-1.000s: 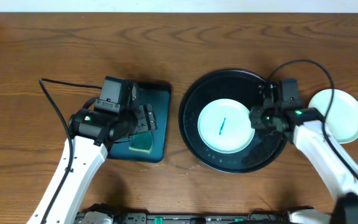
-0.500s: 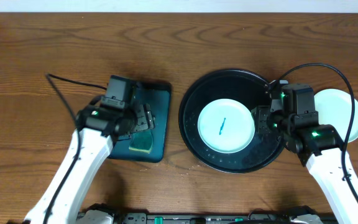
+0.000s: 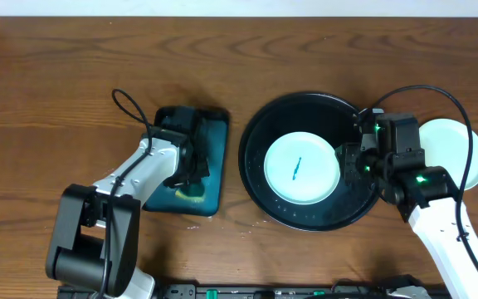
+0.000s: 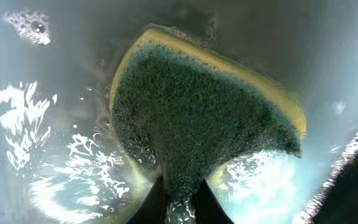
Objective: Clean dirty plates on tray and stack at the side
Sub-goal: 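Grasp the sponge in the water tray with left gripper, then carry the sponge with left gripper onto the mint plate, then scrub the mint plate with the sponge in left gripper, then return the sponge to the water tray with left gripper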
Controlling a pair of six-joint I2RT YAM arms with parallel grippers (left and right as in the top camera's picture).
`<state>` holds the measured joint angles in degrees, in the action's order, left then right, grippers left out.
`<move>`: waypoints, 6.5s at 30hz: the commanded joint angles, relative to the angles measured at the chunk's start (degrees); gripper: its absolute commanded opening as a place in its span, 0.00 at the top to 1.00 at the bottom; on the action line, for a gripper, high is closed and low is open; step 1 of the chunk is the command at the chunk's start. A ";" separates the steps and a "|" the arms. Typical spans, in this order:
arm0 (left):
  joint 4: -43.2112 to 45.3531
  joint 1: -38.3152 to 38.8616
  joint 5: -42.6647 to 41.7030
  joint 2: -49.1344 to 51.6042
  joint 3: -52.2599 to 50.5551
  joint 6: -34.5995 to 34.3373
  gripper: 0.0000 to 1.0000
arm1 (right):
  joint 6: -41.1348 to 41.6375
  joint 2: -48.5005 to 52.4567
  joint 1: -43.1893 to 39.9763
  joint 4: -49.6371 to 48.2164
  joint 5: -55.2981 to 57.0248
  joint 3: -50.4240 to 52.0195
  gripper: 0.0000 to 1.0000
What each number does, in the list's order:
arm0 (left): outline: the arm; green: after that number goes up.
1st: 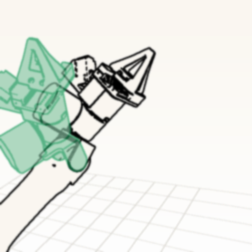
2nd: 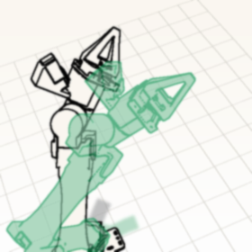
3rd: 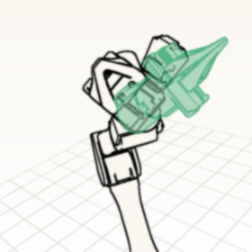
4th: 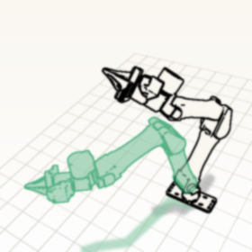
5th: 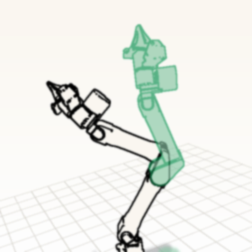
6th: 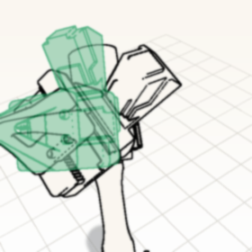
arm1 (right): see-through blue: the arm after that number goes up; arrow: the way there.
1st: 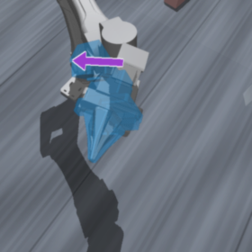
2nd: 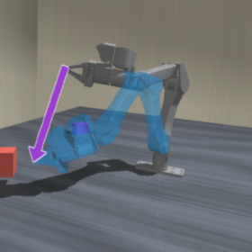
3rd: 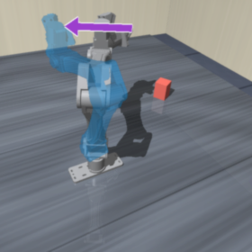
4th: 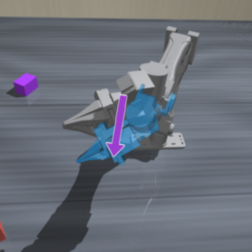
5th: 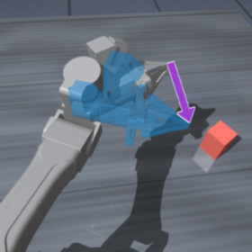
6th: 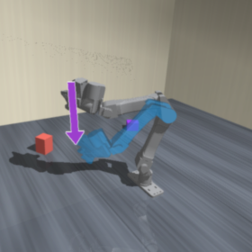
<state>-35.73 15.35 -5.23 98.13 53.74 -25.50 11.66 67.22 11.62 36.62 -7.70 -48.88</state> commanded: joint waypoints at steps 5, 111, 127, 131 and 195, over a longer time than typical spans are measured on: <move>-2.82 -0.28 -0.13 -0.44 1.01 -0.02 0.93 | -0.59 -0.20 0.92 0.26 -0.26 -0.15 0.62; 29.55 27.02 -16.83 8.98 9.99 -12.33 0.93 | 5.84 28.74 -1.03 -8.46 -1.53 2.45 0.99; 10.73 21.33 9.16 18.78 13.86 -13.68 0.93 | 4.28 28.74 -1.03 -5.51 -1.53 2.45 0.99; 2.54 21.44 19.74 18.78 17.77 -11.65 0.93 | 3.89 28.74 -1.03 -5.27 -1.18 2.45 0.99; -16.02 9.66 15.82 -9.14 14.34 -5.11 0.92 | -1.11 28.28 0.48 -11.13 -0.98 2.05 0.99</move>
<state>-53.08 28.75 10.48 87.57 73.82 -32.18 13.04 94.70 11.62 26.48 -10.48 -47.24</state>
